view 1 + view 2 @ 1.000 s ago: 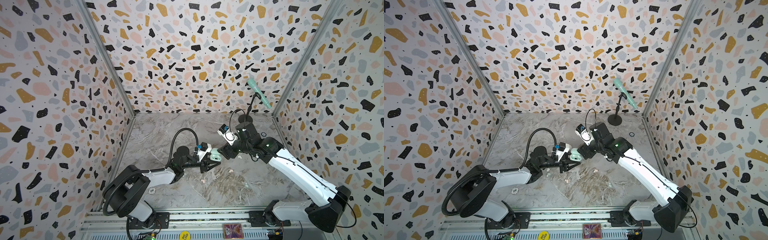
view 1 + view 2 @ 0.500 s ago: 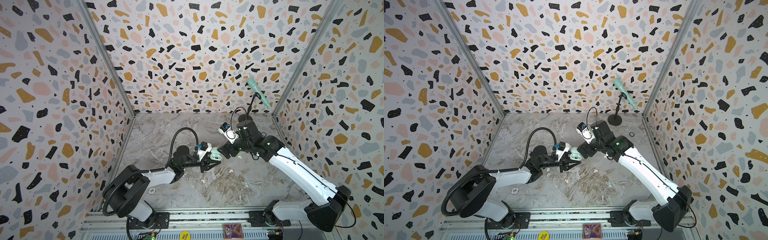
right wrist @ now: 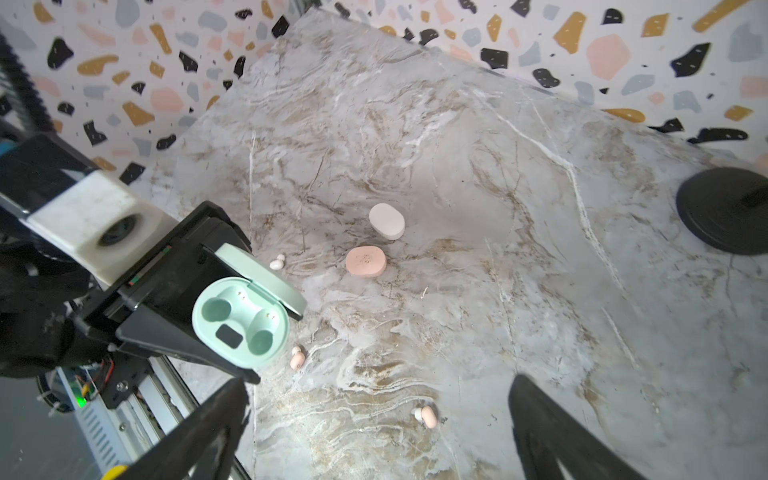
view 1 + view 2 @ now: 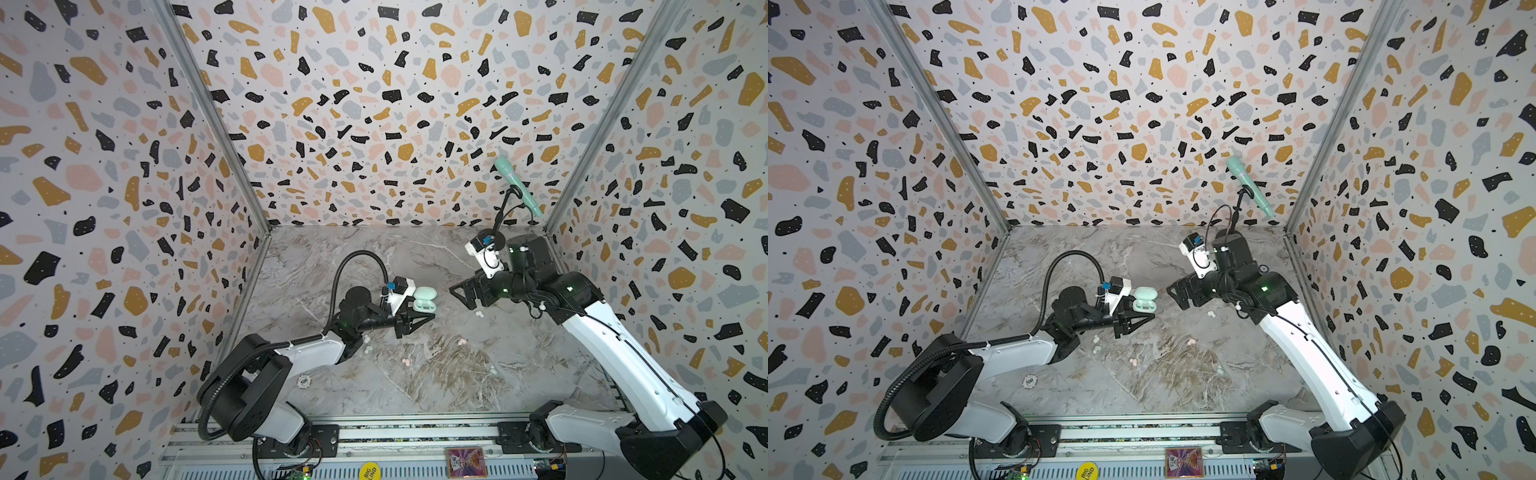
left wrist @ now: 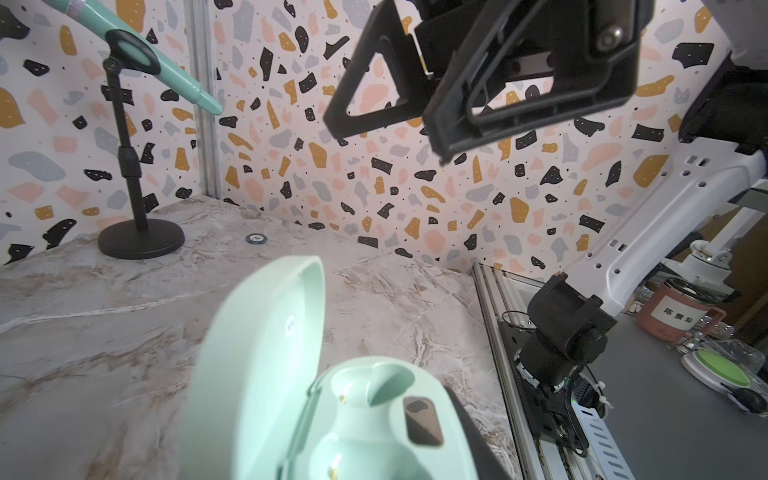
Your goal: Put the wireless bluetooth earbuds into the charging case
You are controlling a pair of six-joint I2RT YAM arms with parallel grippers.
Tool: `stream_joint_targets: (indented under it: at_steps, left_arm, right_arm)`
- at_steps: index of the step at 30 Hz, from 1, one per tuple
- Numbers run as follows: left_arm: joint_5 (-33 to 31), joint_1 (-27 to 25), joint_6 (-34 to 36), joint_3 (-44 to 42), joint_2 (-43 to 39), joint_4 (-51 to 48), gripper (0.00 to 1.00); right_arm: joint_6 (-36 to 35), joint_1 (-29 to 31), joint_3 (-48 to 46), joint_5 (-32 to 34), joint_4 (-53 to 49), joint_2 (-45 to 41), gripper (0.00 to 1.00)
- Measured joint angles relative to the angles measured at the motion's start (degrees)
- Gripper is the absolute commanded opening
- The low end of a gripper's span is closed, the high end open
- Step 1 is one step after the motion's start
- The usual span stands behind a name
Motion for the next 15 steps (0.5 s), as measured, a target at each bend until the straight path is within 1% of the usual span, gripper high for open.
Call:
stream_joint_targets:
  at_steps: [2, 5, 7, 13, 15]
  left_arm:
    - [-0.3, 0.7, 0.6, 0.2, -0.7, -1.2, 0.40]
    - [-0.9, 1.7, 1.6, 0.7, -1.4, -2.1, 0.40]
    - [-1.0, 2.3, 2.3, 1.2, -1.7, -2.4, 0.40]
    - [-1.2, 3.4, 3.7, 2.6, -1.6, -3.2, 0.40]
    - [-1.2, 3.6, 3.9, 2.9, -1.6, -3.1, 0.40]
  right_arm:
    - [3.0, -4.0, -1.9, -1.3, -0.1, -2.3, 0.99]
    - [8.5, -8.3, -6.7, -1.8, -0.2, -4.5, 0.99]
    - [12.3, -9.1, -11.9, -1.8, 0.3, -5.5, 0.99]
    - [24.2, -9.3, -32.8, -2.2, 3.2, -8.1, 0.97]
    - [27.1, -9.3, -37.2, -1.7, 3.5, -9.1, 0.97]
